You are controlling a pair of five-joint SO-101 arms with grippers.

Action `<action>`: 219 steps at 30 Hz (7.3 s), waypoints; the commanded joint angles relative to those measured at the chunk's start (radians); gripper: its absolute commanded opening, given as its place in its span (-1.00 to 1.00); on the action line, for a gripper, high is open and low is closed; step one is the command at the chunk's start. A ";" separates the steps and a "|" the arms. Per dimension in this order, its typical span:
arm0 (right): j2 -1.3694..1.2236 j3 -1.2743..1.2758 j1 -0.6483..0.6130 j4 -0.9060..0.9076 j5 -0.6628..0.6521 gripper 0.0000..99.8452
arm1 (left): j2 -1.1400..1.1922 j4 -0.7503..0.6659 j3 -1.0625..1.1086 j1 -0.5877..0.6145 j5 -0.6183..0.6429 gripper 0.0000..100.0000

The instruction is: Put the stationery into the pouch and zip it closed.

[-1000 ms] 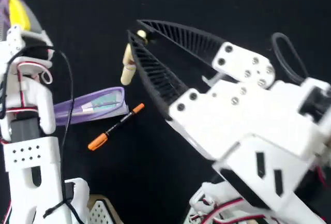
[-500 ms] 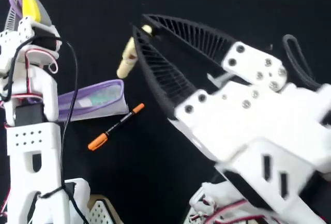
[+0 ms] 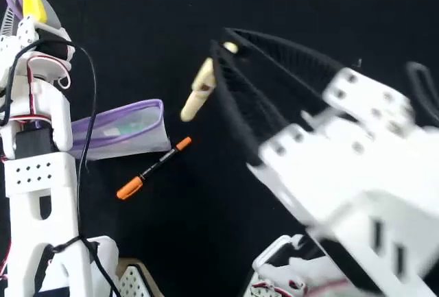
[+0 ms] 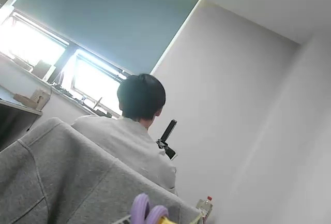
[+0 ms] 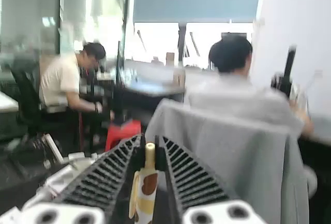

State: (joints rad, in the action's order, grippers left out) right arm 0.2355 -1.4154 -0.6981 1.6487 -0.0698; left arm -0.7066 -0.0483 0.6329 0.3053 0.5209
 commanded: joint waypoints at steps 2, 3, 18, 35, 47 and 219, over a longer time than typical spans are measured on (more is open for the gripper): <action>0.142 0.248 -0.006 -0.104 0.037 -0.98 | -0.003 -0.021 -0.068 0.005 -0.002 -0.94; 0.159 0.277 -0.026 -0.129 0.037 -0.98 | -0.003 -0.021 -0.067 0.005 -0.002 -0.94; 0.463 0.952 -0.097 -0.402 0.037 -0.98 | -0.003 -0.020 -0.065 0.008 -0.002 -0.94; 0.918 1.928 -0.180 -1.232 -0.068 -0.98 | -0.002 -0.026 -0.051 0.002 -0.002 -0.94; 0.911 2.324 -0.203 -1.540 -0.061 -0.98 | -0.002 -0.026 -0.050 0.007 -0.002 -0.94; 0.444 1.705 0.255 -0.620 -0.786 -0.98 | 0.163 -0.077 -0.127 0.255 0.063 -0.94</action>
State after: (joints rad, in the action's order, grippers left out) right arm 0.6022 0.3368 -0.3928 1.0825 -0.9659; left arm -0.5393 -0.1020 0.5593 0.5631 0.5762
